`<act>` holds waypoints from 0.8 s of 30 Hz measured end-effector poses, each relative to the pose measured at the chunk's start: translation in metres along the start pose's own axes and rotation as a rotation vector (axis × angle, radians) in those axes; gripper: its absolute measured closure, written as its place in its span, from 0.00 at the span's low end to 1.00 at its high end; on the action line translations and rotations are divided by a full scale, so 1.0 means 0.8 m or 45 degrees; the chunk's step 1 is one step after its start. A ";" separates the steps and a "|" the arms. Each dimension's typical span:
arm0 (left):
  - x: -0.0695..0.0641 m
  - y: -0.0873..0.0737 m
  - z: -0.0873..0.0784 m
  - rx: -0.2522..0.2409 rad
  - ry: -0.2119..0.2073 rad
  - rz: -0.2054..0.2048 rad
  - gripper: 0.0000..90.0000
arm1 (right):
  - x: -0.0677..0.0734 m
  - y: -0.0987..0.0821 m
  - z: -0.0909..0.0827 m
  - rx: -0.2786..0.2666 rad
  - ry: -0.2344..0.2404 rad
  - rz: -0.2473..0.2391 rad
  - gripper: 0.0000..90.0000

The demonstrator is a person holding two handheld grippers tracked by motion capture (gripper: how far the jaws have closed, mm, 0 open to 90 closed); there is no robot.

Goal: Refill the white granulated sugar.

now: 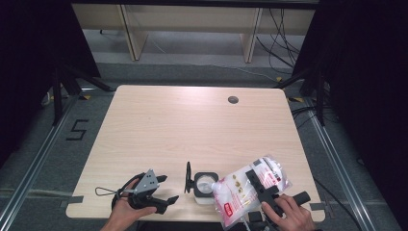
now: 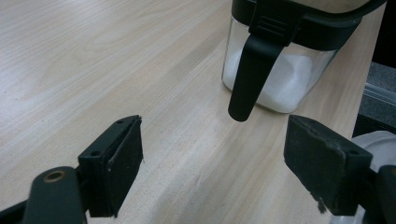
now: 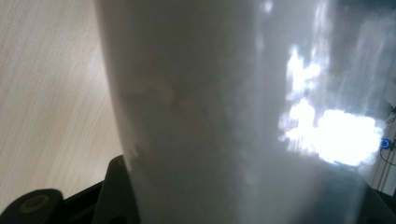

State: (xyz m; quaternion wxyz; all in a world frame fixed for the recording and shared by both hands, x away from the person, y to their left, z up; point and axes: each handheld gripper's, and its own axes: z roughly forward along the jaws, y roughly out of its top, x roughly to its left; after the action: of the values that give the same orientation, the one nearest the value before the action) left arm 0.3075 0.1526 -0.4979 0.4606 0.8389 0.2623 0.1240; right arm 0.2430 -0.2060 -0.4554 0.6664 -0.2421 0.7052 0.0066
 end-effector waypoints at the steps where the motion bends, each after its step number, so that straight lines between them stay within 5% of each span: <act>1: 0.000 0.000 0.000 -0.003 -0.001 -0.004 0.21 | 0.000 0.000 0.001 -0.002 0.000 0.000 0.57; 24: 0.000 0.000 0.000 0.003 0.005 0.005 0.21 | -0.001 -0.001 0.001 -0.017 -0.018 -0.001 0.58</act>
State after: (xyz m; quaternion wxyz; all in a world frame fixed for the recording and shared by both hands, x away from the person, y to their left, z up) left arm 0.3075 0.1527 -0.4978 0.4589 0.8396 0.2618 0.1262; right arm 0.2437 -0.2063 -0.4541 0.6698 -0.2467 0.7003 0.0128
